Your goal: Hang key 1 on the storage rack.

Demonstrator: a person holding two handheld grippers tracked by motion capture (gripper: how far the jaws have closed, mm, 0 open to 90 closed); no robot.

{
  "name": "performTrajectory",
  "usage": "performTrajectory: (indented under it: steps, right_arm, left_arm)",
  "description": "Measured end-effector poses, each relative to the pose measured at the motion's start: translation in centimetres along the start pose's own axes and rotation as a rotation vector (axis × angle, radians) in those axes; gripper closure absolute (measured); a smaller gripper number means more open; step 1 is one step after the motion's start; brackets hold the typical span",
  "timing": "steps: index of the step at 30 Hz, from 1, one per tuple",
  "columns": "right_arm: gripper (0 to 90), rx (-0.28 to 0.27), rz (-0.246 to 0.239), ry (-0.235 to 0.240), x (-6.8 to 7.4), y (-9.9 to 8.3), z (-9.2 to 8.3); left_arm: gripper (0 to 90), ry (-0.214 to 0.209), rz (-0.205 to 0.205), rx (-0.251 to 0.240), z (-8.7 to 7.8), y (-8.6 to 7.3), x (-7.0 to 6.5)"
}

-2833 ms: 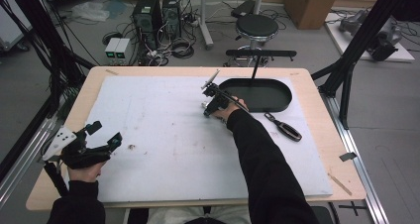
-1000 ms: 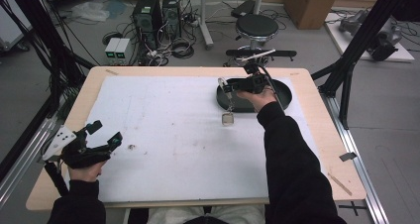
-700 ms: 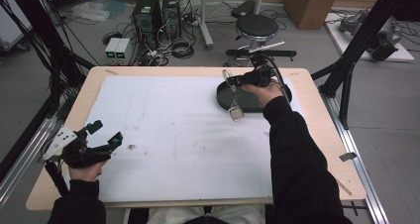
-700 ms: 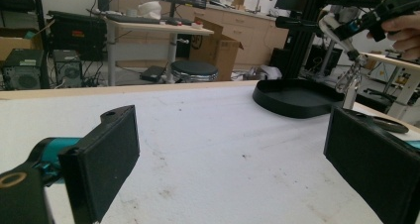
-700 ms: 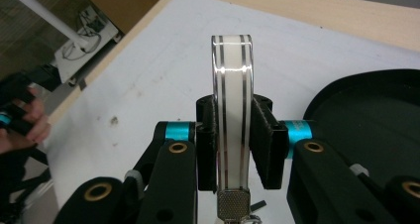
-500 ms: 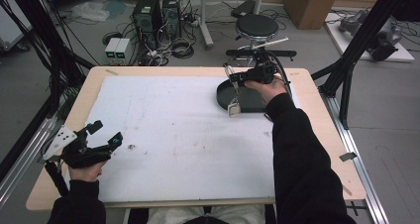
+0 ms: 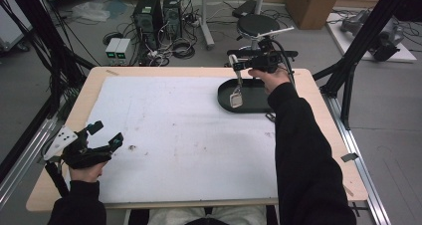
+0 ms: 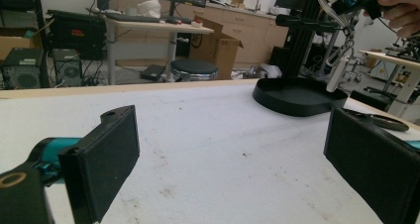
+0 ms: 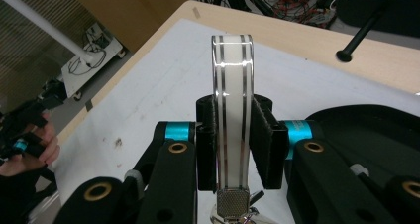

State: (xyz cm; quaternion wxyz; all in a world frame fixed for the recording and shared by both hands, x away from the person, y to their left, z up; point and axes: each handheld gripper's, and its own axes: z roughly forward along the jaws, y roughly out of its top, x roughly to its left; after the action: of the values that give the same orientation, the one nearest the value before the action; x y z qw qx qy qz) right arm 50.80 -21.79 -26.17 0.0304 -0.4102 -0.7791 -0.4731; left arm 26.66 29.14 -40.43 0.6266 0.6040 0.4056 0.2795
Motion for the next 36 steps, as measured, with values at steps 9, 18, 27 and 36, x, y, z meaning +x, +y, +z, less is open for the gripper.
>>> performTrajectory:
  steps: [9,18,27,36]
  right_arm:
    - [74.8,-0.047,0.018,-0.048,-0.3,1.9,-1.2]
    - [74.8,-0.104,0.049,-0.132,-0.6,4.1,-2.5]
    - [74.8,-0.144,0.093,-0.14,-1.5,5.9,-2.1]
    - [74.8,-0.146,0.074,-0.182,-1.5,7.2,-0.9]
  left_arm:
    - [7.4,-0.003,0.001,-0.001,0.0,0.0,0.0]
    - [7.4,-0.006,-0.001,0.001,0.0,0.0,0.0]
    - [7.4,-0.014,-0.004,0.001,0.1,0.0,0.0]
    - [7.4,-0.011,-0.006,0.007,0.2,-0.1,0.0]
